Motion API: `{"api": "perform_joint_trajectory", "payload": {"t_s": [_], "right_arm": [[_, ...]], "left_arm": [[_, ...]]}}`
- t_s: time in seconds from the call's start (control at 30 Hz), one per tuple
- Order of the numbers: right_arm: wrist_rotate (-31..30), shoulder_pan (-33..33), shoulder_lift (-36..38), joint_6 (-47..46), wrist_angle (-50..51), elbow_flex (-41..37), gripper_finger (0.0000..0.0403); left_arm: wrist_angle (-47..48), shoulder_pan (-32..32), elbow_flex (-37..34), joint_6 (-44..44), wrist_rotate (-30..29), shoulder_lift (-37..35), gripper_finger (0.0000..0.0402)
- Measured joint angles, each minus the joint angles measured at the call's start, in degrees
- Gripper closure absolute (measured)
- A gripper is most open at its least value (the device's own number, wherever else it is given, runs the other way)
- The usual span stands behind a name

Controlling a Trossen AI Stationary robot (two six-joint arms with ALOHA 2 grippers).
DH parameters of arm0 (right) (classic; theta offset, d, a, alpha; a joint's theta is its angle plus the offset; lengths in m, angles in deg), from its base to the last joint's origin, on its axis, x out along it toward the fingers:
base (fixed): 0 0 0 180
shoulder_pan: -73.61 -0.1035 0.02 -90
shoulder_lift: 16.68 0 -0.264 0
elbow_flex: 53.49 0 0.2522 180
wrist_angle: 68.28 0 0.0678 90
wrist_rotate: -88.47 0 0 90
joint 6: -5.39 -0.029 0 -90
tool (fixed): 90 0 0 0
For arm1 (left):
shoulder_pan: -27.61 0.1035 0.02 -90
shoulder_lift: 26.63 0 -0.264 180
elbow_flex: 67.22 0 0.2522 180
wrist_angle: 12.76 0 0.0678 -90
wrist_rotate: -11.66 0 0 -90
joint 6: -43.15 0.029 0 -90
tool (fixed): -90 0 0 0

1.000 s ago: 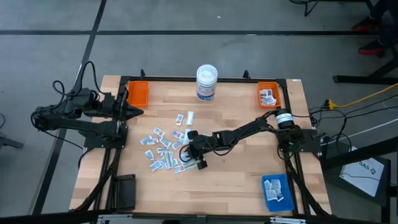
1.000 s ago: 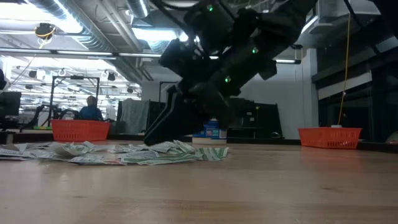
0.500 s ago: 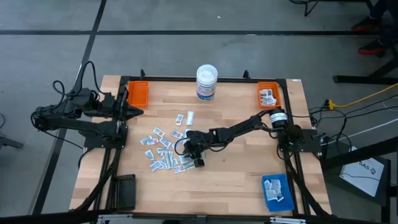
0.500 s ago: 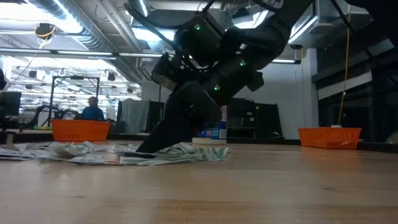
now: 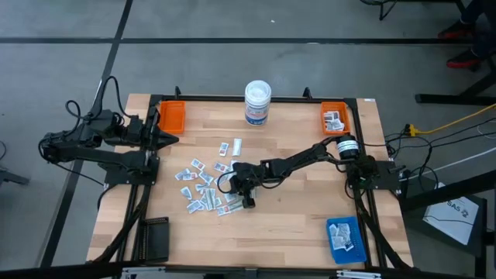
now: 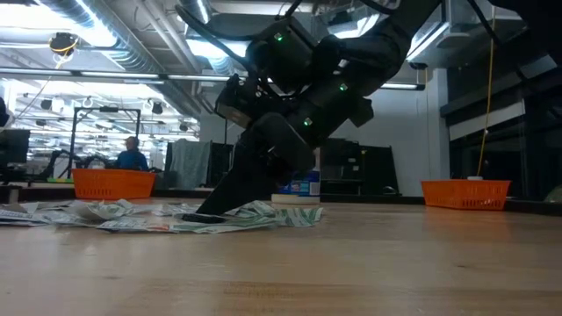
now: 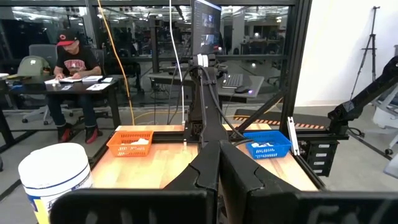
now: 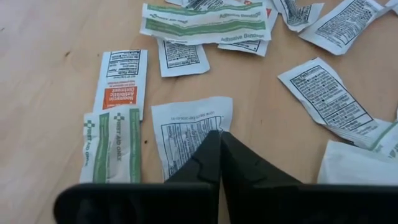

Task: Pick & Place First Aid Supplies
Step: Put the blue alcohol pad into the blue bin

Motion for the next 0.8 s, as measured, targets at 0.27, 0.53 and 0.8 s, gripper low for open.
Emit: {"api": "perform_joint_trajectory", "payload": {"t_s": [0.27, 0.53, 0.8], "right_arm": [[6.7, -0.07, 3.81, -2.83, 2.63, -0.35, 0.04], [15.81, -0.09, 10.2, -8.08, 2.24, -0.26, 0.0401], [20.09, -2.48, 17.77, -11.38, 0.05, -0.24, 0.0402]], "left_arm": [[0.0, -0.01, 0.0, 0.01, 0.0, 0.0, 0.0398], [0.0, -0.02, 0.0, 0.0, 0.01, 0.01, 0.0398], [0.0, -0.02, 0.0, -0.01, 0.0, 0.0, 0.0397]]}}
